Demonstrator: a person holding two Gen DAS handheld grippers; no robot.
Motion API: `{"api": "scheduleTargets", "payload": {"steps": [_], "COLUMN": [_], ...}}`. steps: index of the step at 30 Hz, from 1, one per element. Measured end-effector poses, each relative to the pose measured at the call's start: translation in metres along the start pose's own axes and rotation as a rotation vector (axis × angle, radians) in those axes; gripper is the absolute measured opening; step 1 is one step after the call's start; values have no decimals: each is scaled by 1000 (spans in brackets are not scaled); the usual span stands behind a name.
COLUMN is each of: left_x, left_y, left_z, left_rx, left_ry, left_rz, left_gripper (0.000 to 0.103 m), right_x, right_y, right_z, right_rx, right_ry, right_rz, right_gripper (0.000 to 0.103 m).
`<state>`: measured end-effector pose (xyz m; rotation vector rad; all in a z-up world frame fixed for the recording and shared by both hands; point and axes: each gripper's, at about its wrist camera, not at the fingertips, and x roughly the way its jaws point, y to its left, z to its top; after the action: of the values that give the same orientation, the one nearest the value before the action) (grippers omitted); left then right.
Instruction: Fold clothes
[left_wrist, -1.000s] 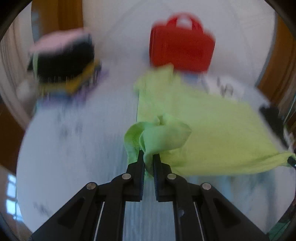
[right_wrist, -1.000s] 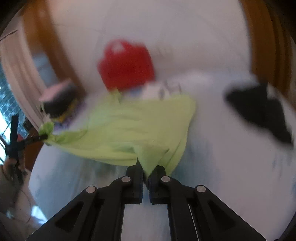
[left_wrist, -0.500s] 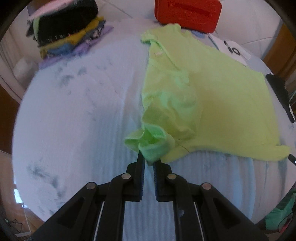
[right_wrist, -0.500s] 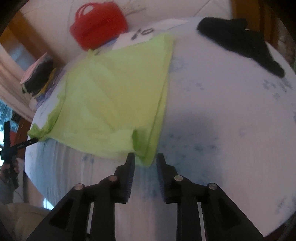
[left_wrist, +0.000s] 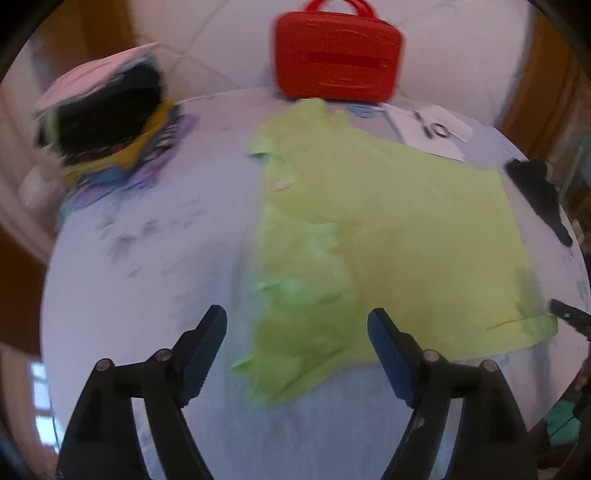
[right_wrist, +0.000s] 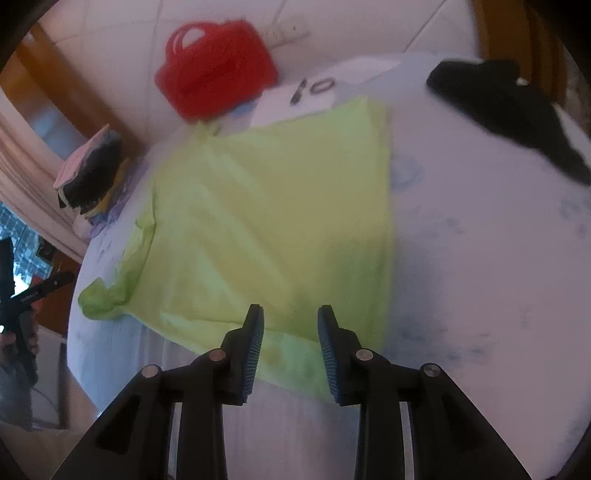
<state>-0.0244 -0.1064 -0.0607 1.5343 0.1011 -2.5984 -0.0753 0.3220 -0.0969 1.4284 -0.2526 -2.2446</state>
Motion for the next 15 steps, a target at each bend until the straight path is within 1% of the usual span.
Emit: {"api": "scheduleTargets", "payload": {"steps": [2,5,7,8,9,10,11,12,13,15], "left_x": [22,55,73,80,87,94,93,89,86,79], "left_y": [-16,-32,-37,-39,-38,-37,-28,-18,-7,13], "left_z": [6,9,6,4,2,0,1,2,4,7], "left_rx": [43,70,76,80,81,82,50,11,-27,-104], "left_ry": [9,59,90,102,118,136,129,116,104,78], "left_rz": [42,87,103,110,115,121,113,104,94,75], "left_gripper": [79,79,79,77,57,40,22,11,7,6], "right_x": [18,38,42,41,41,41,42,42,43,43], "right_y": [-1,-6,-9,-9,-9,-10,-10,-9,-9,-10], "right_z": [0,-4,-8,-8,-8,-8,-7,-7,-6,-5], "right_rx": [20,54,69,73,78,80,83,85,85,91], "right_ry": [39,97,105,108,111,114,117,120,124,126], "right_rz": [-12,-43,-53,-57,-60,-62,-64,-65,-67,-65], "right_gripper": [30,30,32,32,32,32,32,32,32,32]}}
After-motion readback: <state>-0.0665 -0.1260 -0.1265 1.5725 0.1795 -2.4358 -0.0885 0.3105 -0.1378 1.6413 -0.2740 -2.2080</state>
